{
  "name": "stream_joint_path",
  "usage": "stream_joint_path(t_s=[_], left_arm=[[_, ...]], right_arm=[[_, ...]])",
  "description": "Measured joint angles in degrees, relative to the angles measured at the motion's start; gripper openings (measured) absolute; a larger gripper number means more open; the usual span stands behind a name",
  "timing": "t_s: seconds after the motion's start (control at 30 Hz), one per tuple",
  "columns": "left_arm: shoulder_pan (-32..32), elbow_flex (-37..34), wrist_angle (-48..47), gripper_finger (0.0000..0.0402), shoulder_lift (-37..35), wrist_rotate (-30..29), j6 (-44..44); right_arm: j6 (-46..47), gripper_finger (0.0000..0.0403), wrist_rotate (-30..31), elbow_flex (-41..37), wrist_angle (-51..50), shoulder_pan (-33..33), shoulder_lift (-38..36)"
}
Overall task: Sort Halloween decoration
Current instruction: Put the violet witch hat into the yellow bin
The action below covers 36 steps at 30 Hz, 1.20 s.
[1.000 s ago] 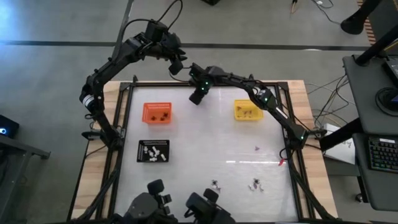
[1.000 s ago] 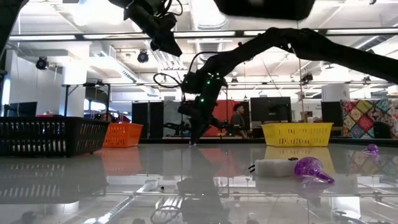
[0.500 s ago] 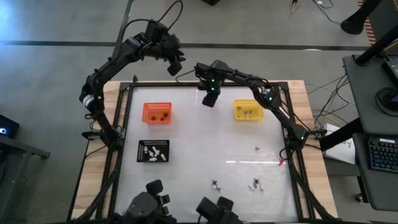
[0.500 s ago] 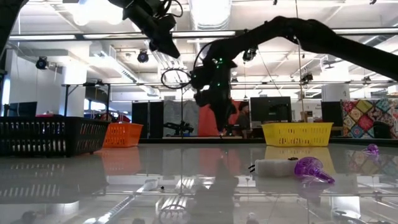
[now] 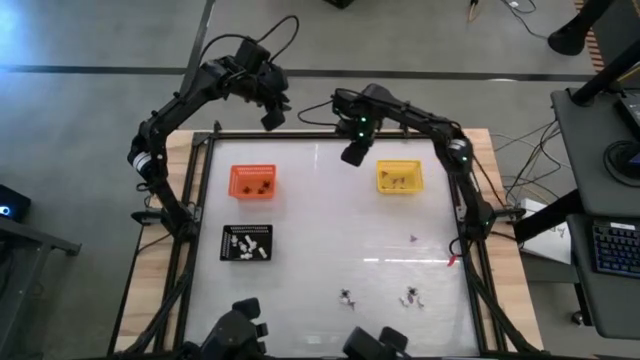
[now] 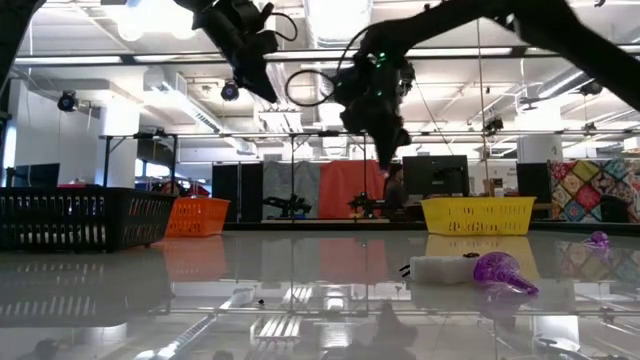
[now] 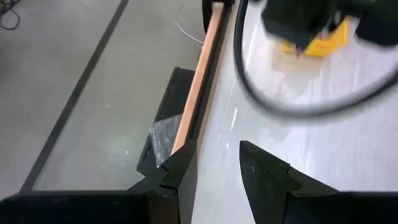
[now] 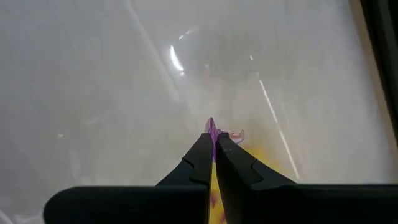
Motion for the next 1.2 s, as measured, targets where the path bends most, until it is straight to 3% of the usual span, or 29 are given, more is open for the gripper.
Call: stream_joint_path(t_s=[0.33,0.6,0.7,0.87,1.03,1.2], left_arm=[[0.0,0.0,-1.0,0.0103,0.0,0.4,2.9],[0.0,0.0,-1.0,0.0103,0.0,0.4,2.9],[0.0,0.0,-1.0,0.0103,0.0,0.4,2.9],[0.0,0.0,-1.0,0.0103,0.0,0.5,2.9],[0.0,0.0,-2.0,0.0103,0.0,0.5,2.9],[0.0,0.0,-5.1,0.0103,0.0,0.2,2.8]], right_arm=[[6.8,0.0009,0.0,-25.9,10.0,-0.8,-16.0],[10.4,0.0009,0.1,-40.5,13.7,-1.2,-22.1],[11.2,0.0009,2.9,-43.5,14.4,-1.2,-22.5],[16.1,0.0009,13.5,-45.5,14.6,-1.2,-22.6],[17.1,0.0017,14.1,-45.2,15.4,-1.2,-22.6],[18.0,0.0051,14.3,-45.3,16.0,-1.2,-22.6]])
